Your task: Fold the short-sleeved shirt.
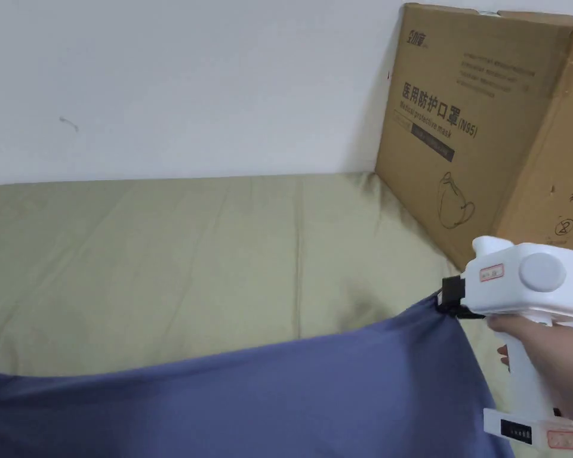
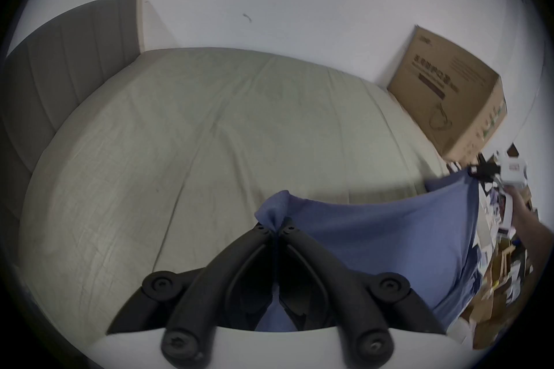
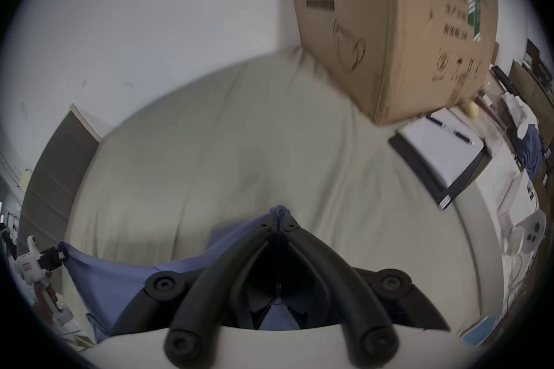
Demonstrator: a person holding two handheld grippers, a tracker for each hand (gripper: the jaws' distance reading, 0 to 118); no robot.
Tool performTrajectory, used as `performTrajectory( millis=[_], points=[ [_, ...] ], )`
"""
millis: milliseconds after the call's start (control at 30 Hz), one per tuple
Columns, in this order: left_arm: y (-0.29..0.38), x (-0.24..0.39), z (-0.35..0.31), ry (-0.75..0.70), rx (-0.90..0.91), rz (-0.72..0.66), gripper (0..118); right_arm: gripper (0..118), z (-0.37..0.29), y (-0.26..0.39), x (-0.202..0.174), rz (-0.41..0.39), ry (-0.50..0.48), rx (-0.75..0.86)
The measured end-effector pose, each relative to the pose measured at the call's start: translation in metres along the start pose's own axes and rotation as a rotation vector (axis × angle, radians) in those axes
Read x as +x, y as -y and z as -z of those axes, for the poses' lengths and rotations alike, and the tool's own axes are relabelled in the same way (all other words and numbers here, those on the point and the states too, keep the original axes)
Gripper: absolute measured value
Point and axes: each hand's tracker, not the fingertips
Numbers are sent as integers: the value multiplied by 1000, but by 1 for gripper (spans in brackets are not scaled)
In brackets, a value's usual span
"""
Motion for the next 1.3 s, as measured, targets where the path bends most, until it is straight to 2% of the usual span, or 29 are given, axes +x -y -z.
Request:
performTrajectory(
  millis=[133, 300, 433, 567, 633, 700, 900, 933, 967, 1000, 1033, 1067, 1100, 1133, 1200, 1300],
  points=[
    [-19, 7, 2, 20, 80, -1, 0, 0, -27, -8, -12, -39, 13, 151],
    [-17, 20, -7, 37, 103, 36, 0, 0, -52, 5, -13, -31, 7, 178],
    [22, 15, -25, 48, 63, 31, 0, 0, -74, 60, 8, -25, 24, 120],
    [83, 5, -56, 117, -46, 34, 0, 0, -113, 145, 38, 9, 45, -42],
    [111, -2, -70, 111, -100, 0, 0, 0, -133, 184, 49, -8, 34, -100],
    [133, -7, -80, 122, -173, -6, 0, 0, -151, 217, 52, -60, 57, -127],
    [160, -13, -82, 105, -231, 51, 1, 0, -145, 250, 67, -6, 61, -145],
    [162, -12, -79, 87, -233, 62, 6, 2, -141, 250, 66, -2, 61, -137],
    [163, -11, -80, 55, -207, 89, 20, 13, -139, 250, 65, -3, 70, -120],
    [163, -10, -82, 18, -178, 112, 48, 32, -139, 249, 63, -17, 84, -96],
    [164, -10, -84, -9, -162, 132, 91, 82, -139, 246, 60, -39, 97, -86],
    [163, -10, -89, -49, -142, 153, 115, 112, -139, 242, 57, -58, 121, -94],
    [160, -7, -97, -71, -113, 168, 117, 116, -143, 240, 54, -64, 123, -94],
    [155, -9, -108, -32, -37, 165, 117, 109, -156, 237, 51, -77, 90, 1],
    [148, -5, -128, 21, 7, 158, 117, 111, -172, 228, 39, -96, 66, 43],
    [136, 33, -170, 74, 153, 146, 116, 113, -221, 219, -7, -135, 31, 212]
  ],
)
